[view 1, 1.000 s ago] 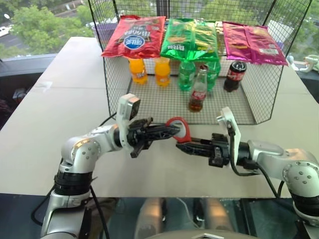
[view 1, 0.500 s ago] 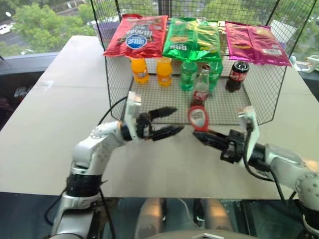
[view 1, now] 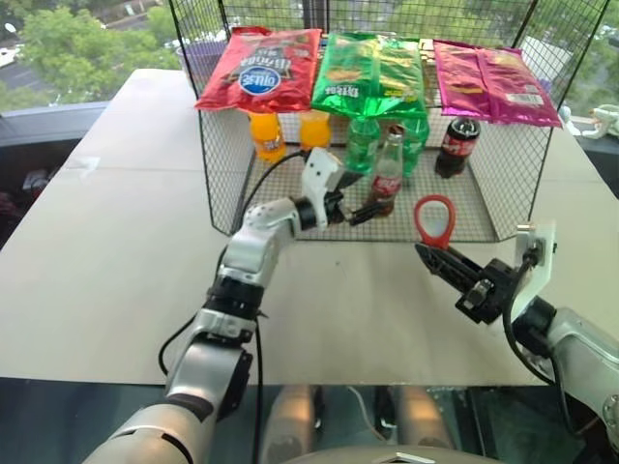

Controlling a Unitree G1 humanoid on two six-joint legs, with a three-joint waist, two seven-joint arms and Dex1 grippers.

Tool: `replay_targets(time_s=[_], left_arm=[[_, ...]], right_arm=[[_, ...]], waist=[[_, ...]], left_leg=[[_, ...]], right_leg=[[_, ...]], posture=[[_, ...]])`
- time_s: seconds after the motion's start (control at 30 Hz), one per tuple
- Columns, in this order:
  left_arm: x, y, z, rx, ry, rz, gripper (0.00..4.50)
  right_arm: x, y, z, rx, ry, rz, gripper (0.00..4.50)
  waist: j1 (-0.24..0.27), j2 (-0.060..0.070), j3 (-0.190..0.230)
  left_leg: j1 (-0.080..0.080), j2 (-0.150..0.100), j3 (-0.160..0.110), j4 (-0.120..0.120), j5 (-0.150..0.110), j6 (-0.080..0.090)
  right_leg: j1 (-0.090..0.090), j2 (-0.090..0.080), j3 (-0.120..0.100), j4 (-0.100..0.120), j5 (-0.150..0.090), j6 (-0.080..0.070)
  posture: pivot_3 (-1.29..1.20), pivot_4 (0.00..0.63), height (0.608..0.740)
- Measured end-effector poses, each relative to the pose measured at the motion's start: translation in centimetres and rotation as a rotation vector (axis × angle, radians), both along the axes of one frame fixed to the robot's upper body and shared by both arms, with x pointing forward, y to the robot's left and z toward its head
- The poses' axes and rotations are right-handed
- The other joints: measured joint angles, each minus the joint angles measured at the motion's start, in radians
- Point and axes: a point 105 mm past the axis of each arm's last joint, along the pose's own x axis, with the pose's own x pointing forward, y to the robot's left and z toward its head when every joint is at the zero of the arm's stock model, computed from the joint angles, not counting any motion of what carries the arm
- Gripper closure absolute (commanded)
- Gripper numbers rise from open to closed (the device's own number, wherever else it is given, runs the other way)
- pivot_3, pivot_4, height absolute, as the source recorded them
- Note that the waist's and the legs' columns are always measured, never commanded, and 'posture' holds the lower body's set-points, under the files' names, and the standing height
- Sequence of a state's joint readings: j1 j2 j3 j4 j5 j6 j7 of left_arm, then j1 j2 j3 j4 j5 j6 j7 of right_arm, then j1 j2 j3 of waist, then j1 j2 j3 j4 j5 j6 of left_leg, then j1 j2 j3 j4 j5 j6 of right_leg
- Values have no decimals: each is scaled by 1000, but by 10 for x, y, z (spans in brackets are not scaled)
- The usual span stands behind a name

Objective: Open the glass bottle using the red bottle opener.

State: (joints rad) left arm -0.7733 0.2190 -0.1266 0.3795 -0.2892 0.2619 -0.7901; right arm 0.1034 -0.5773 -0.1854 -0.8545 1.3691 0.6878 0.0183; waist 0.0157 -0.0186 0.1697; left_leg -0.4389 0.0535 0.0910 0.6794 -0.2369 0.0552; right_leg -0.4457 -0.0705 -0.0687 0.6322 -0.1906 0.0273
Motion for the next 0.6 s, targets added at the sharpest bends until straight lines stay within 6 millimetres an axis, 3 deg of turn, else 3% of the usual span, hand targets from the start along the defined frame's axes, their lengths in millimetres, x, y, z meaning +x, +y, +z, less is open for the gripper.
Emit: replay_targets(time_s=[0.27,0.37,0.47,0.6], left_arm=[[22,-21,6,8,-34,43,47],[26,-25,7,9,-44,46,806],[29,-26,8,-12,-48,47,2118],[29,-25,8,-19,-54,33,2127]], right_arm=[[-5,-2,1,0,-3,-45,4500],[-6,-4,1,3,-4,-60,4500],[-8,-4,1,-4,-4,-70,4500],[-9,-5,2,-6,-8,-78,4500]], waist=[[1,-1,0],[1,-1,1],[1,-1,1],[0,-1,1]], left_leg=[[0,-1,0,0,0,0],[0,-1,0,0,0,0],[0,-1,0,0,0,0],[0,-1,0,0,0,0]], right_leg=[[0,0,0,0,1,1],[0,0,0,0,1,1],[0,0,0,0,1,1],[0,0,0,0,1,1]], posture=[[0,150,728],[0,150,728],[0,150,728],[0,150,728]])
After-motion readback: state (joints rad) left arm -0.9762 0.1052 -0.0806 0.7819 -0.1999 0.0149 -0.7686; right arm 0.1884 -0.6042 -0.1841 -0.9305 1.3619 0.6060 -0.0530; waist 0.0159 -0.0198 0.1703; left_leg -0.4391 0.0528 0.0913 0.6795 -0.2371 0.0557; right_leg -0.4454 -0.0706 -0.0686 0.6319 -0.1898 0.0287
